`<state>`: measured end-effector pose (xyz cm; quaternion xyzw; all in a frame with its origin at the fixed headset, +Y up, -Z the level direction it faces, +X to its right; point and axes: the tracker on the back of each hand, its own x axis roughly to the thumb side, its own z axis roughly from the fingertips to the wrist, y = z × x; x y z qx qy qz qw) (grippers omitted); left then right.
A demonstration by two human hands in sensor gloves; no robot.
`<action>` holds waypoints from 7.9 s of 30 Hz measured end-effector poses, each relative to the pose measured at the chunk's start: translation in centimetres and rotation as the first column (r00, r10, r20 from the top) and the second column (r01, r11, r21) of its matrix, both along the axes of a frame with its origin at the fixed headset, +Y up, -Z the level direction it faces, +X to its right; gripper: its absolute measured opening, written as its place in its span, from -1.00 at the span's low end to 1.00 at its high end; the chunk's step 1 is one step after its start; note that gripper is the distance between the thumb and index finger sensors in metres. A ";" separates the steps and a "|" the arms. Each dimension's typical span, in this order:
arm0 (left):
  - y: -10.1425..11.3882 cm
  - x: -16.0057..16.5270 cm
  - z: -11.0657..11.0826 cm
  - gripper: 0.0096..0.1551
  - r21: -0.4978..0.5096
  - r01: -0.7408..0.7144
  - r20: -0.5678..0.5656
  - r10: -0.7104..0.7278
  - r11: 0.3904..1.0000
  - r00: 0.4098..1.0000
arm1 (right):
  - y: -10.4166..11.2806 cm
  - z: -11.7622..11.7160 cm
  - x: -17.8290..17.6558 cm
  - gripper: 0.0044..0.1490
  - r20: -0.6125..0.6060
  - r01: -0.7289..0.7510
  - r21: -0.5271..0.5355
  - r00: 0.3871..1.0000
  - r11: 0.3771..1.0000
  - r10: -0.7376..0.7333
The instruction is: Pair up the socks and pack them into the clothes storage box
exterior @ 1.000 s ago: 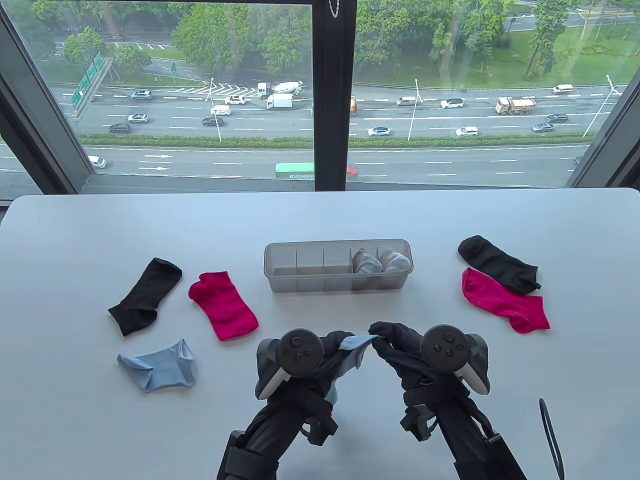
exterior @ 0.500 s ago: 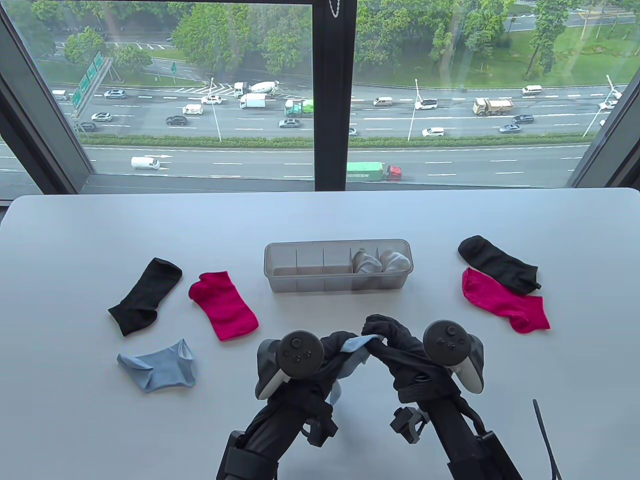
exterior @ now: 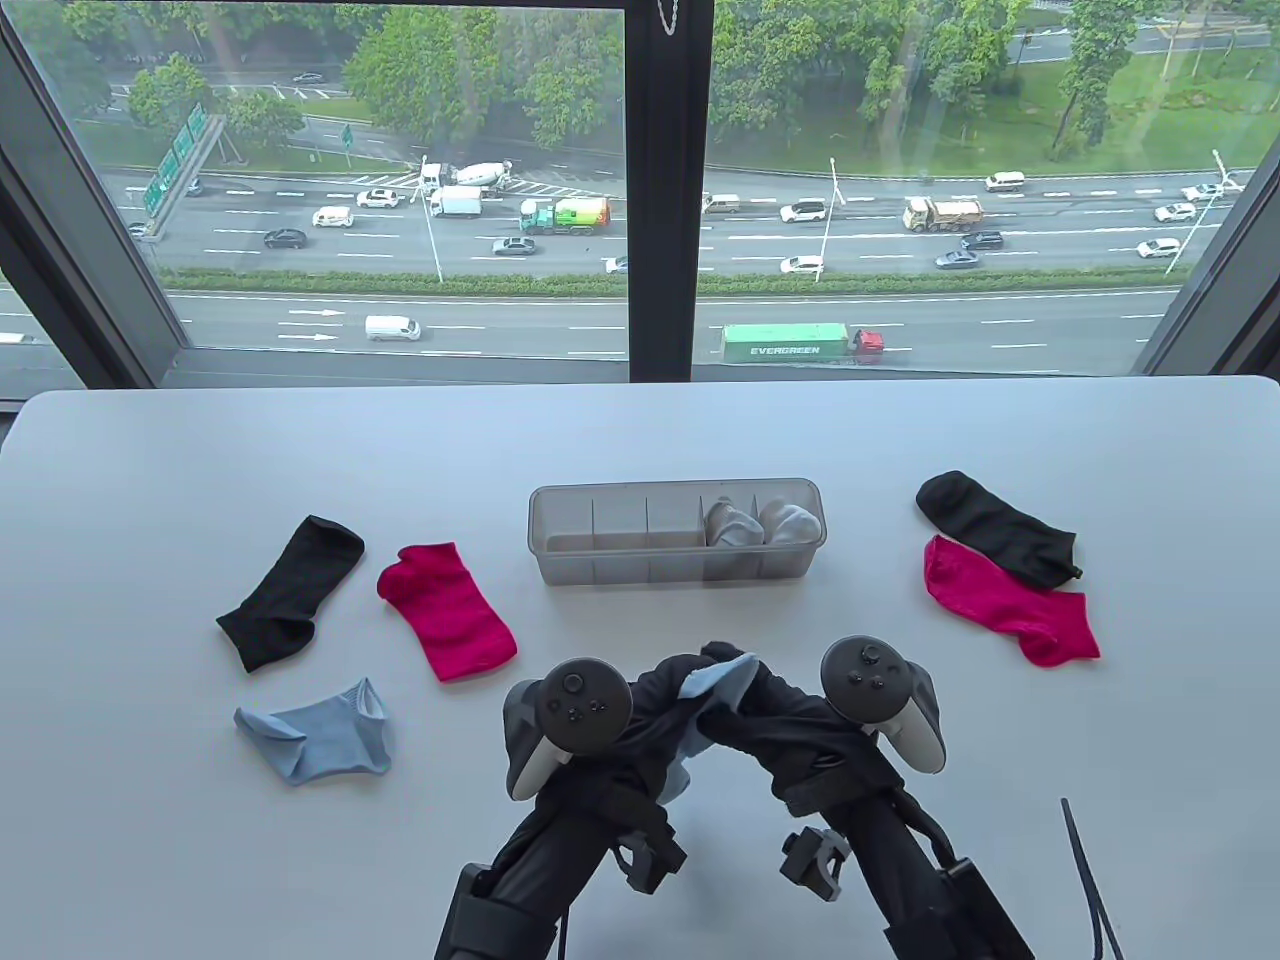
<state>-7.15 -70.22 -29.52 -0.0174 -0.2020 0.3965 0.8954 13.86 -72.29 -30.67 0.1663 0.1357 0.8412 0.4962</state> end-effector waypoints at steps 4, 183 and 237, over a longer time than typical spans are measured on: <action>0.2 0.6 0.0 -0.57 -0.003 0.031 0.030 -0.031 1.000 0.999 | 0.0 -0.2 1.7 -0.42 0.028 0.062 -0.011 0.998 0.998 -0.062; -4.6 3.9 -2.9 -0.33 -0.426 0.497 0.209 -0.452 0.756 0.867 | -4.7 -1.7 -0.2 -0.41 0.108 -0.725 -0.232 0.643 0.648 0.758; 2.1 1.6 -1.8 -0.46 -0.033 0.250 0.081 -0.246 0.968 0.966 | 2.6 -0.3 3.8 -0.49 0.143 -0.157 0.174 0.981 0.972 0.133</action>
